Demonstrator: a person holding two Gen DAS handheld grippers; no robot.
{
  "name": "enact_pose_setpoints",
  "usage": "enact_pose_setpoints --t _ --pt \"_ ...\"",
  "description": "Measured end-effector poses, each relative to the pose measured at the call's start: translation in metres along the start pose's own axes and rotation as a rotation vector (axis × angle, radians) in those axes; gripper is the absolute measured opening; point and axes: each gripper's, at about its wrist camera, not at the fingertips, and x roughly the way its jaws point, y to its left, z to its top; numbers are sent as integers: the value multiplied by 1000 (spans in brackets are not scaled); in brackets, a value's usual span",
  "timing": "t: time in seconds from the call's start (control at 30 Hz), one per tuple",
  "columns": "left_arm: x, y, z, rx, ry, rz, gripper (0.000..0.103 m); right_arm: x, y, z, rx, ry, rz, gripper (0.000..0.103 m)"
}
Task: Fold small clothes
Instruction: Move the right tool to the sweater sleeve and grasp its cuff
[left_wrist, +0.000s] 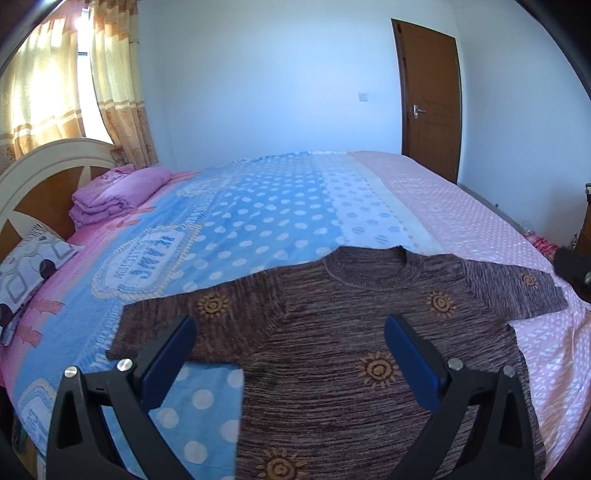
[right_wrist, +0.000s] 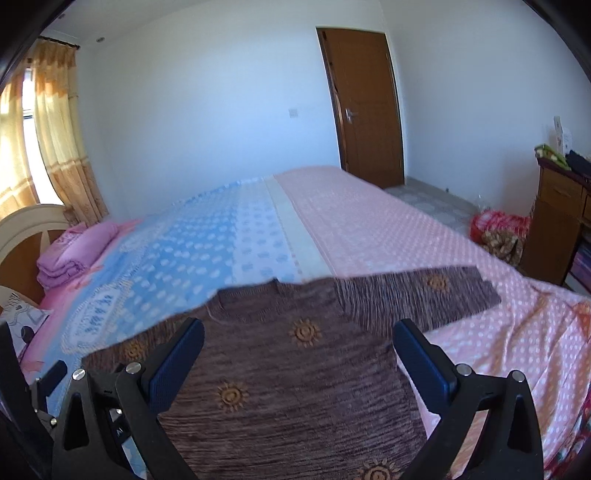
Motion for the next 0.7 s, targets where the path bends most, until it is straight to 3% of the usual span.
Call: enact_pose_setpoints --t 0.17,0.33,0.43,0.5,0.7 --pt "20 -10 -2 -3 37 -18 103 23 -9 -8 -9 26 -50 102" --pt "33 -13 -7 6 29 -29 103 39 -13 -13 -48 -22 -98 102" --pt "40 -10 -13 17 10 -27 103 64 -25 -19 -79 47 -120 102" --pt "51 -8 -18 25 21 -26 103 75 -43 -20 -68 69 -146 102" --pt "91 -6 -20 -9 113 -14 103 85 -127 11 9 14 -280 102"
